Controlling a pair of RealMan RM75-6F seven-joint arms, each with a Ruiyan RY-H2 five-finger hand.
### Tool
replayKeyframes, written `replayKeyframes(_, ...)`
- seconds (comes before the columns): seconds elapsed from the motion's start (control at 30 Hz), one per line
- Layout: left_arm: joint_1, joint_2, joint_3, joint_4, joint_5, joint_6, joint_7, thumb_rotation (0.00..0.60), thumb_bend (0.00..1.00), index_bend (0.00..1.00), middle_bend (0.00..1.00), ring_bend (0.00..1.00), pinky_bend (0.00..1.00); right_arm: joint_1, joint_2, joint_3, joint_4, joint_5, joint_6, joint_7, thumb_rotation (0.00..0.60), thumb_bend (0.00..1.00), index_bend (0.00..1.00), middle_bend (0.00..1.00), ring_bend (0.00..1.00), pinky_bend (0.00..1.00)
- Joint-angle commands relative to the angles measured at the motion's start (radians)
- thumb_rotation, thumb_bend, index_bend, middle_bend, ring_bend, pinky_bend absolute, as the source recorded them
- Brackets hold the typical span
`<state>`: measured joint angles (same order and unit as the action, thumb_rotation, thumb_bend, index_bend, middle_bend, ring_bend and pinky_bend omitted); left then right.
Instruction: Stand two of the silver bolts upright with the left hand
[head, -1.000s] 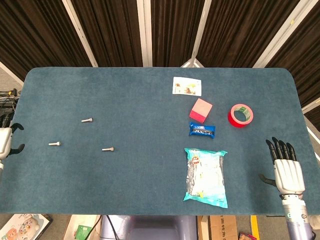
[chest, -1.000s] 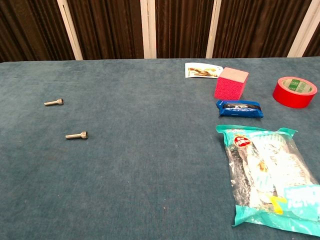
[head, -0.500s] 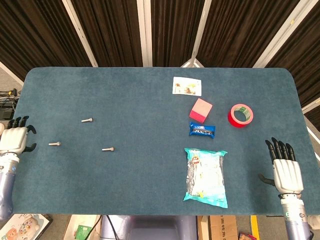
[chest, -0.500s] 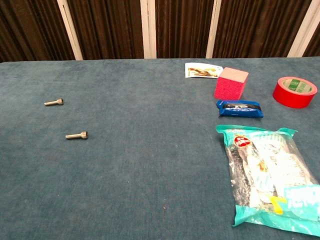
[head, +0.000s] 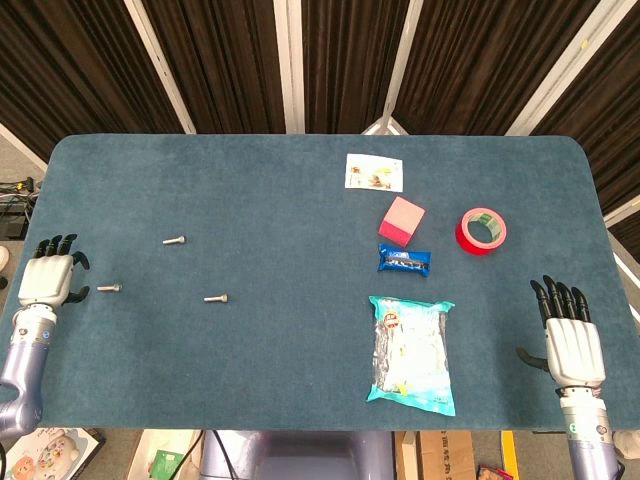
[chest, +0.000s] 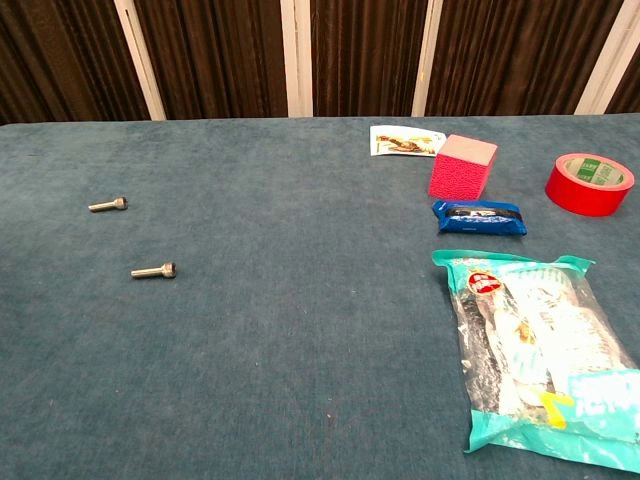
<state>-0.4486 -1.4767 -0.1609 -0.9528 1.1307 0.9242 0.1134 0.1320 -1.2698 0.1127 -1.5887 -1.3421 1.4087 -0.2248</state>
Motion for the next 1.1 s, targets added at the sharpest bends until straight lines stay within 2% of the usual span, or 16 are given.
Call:
replayKeyframes(0.03, -0.005, -0.015, 0.005, 0.017, 0.010, -0.005, -0.009, 0.600, 0.42, 0.44, 0.06, 0.00, 0.00, 0.000, -0.002, 0.001, 0.001, 0.003, 0.000, -0.003, 0.600, 0.00, 0.08, 0.02, 0.00, 0.00)
replayKeyframes(0.6, -0.011, -0.074, 0.034, 0.050, 0.054, -0.009, -0.026, 0.600, 0.43, 0.48, 0.06, 0.00, 0.00, -0.004, -0.006, 0.009, -0.002, 0.017, 0.008, 0.001, 0.600, 0.00, 0.08, 0.02, 0.00, 0.00)
replayKeyframes(1.1, -0.007, -0.081, 0.032, 0.055, 0.045, -0.005, 0.005, 0.600, 0.44, 0.51, 0.07, 0.00, 0.00, -0.007, -0.012, 0.019, -0.008, 0.034, 0.017, 0.000, 0.600, 0.00, 0.08, 0.02, 0.00, 0.00)
